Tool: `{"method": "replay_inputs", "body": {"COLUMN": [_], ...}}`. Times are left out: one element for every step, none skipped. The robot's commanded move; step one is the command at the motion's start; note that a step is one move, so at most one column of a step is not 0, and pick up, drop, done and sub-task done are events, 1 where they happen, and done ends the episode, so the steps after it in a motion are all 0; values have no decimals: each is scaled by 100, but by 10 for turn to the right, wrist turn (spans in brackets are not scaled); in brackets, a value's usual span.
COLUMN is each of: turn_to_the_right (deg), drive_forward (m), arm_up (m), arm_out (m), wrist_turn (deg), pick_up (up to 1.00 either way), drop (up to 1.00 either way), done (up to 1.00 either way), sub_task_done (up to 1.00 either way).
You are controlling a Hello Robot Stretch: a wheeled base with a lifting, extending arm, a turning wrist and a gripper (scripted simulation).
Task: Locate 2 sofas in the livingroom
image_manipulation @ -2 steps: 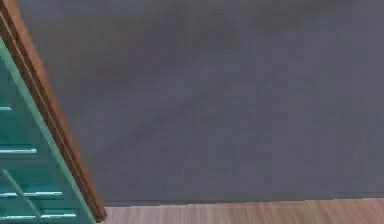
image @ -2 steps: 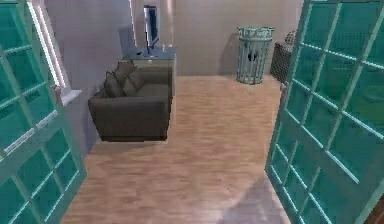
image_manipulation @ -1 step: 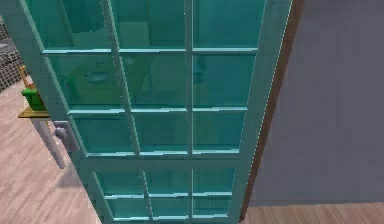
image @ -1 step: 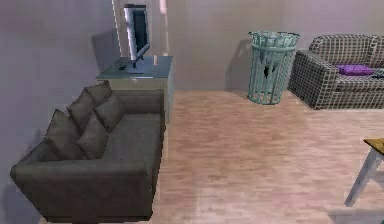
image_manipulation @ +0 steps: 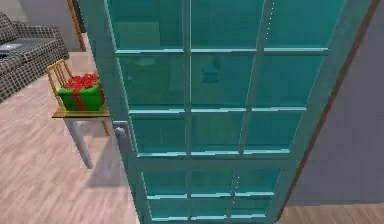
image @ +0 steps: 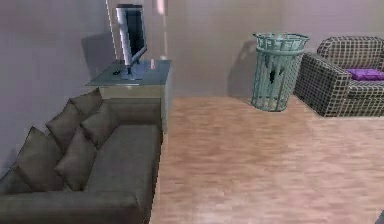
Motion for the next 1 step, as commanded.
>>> {"method": "replay_inputs", "body": {"turn_to_the_right": [-270], "drive_forward": [0], "arm_up": [0], "arm_out": [0], "wrist_turn": [0], "pick_up": [0], "drop": [0], "done": [0], "sub_task_done": [0]}}
